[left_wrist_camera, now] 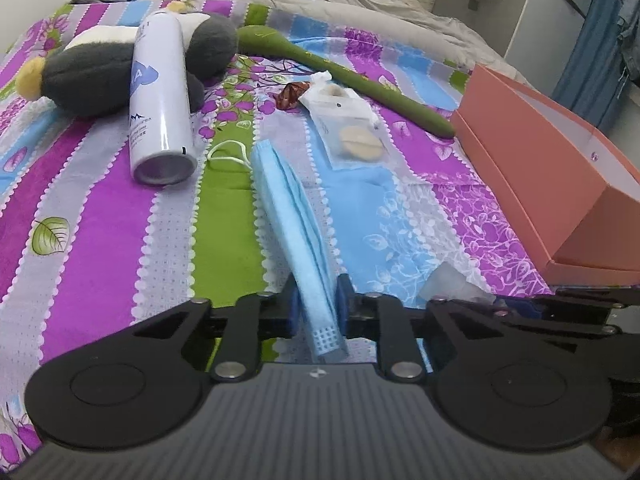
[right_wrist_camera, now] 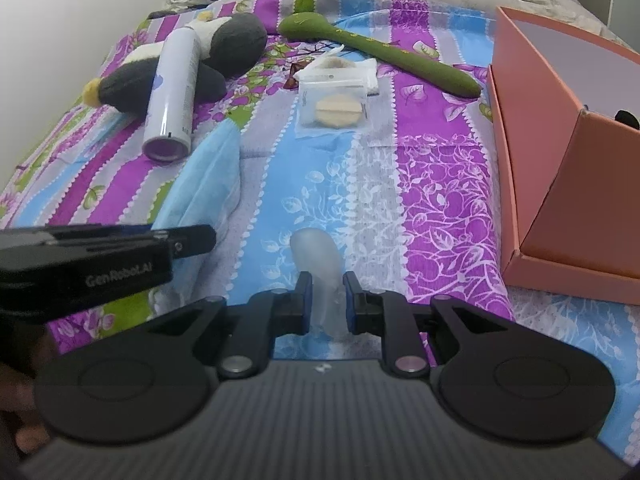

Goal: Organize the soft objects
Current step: 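Lift the face mask with left tool while right tool lifts the clear plastic piece, then carry the face mask with left tool while right tool carries the clear piece over the box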

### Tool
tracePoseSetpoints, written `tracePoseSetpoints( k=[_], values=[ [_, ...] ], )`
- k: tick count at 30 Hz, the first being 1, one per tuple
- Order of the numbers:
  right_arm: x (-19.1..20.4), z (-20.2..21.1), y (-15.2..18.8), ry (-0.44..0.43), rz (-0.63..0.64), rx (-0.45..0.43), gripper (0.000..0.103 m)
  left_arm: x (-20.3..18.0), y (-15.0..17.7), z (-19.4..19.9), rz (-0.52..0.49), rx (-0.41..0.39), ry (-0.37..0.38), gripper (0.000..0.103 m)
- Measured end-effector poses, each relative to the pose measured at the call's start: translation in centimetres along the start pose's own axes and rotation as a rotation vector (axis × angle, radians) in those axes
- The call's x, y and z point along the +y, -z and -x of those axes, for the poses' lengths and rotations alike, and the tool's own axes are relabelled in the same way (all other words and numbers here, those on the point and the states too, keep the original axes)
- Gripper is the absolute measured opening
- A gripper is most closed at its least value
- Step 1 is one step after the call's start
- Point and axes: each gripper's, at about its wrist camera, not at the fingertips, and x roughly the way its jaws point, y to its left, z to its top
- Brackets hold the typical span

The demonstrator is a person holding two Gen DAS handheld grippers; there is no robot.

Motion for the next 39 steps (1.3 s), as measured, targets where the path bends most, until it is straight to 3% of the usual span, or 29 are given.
tracePoseSetpoints(
  k=[17,39],
  values=[
    [-0.4,3.4,-2.2,0.001,-0.050,-0.087,0.020,-0.5,-1.3,4.7,0.040,-0.041,0.024,0.011],
    [0.7,14.5,-7.2,-0.045,-0.050,-0.347,0.020,-4.8,-7.2,16.2,0.027,-0.184,0.110,0.011]
  ],
)
